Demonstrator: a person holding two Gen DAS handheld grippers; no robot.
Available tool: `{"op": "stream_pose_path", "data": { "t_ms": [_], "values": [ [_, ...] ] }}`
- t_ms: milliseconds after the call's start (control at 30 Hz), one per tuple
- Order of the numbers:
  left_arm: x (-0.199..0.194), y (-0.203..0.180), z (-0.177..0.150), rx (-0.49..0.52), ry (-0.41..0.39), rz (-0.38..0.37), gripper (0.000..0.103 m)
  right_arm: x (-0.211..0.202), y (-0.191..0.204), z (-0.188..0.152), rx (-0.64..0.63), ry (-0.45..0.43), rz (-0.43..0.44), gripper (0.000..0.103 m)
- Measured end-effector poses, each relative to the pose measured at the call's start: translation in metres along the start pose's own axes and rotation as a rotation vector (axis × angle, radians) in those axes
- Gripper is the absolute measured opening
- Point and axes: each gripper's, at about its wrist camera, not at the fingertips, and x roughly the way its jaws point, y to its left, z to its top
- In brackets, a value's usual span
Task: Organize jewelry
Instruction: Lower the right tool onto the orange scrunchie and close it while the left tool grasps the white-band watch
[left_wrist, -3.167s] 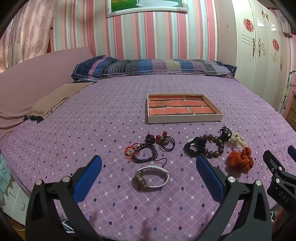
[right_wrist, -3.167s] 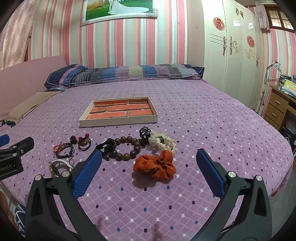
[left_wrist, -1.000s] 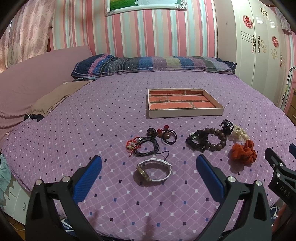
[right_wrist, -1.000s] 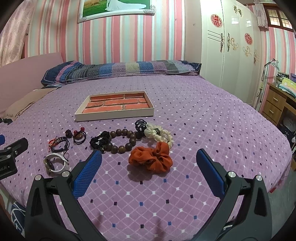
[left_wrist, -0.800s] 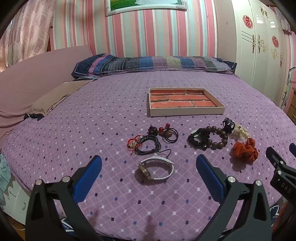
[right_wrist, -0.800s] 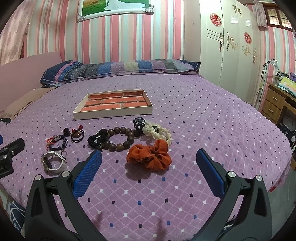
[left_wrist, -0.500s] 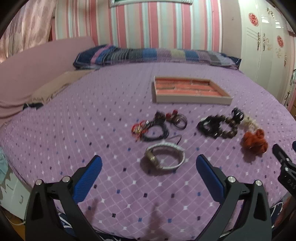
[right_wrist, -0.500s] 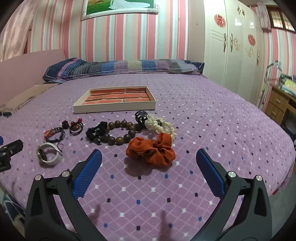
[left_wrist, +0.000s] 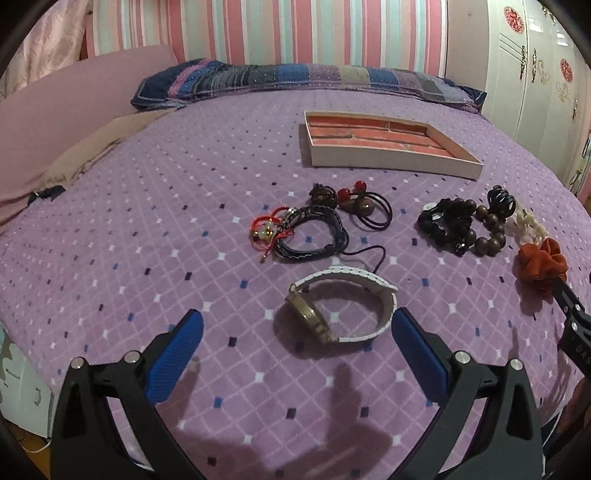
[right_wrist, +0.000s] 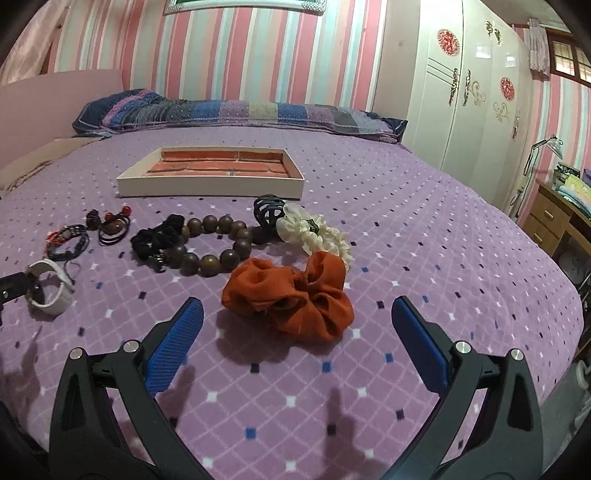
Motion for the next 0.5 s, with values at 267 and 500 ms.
{"op": "stream_pose_path", "data": {
  "t_ms": [267,500],
  "values": [
    [0.021,0.009,0.005,0.007,0.031,0.004,0.099,0.019,-0.004,0.000,0.004,0.013,-0.016,0.099],
    [0.037,0.011,0.012,0.011,0.047,-0.015,0.099,0.027,-0.006,0.002,0.004,0.017,-0.025,0.099]
  ]
}}
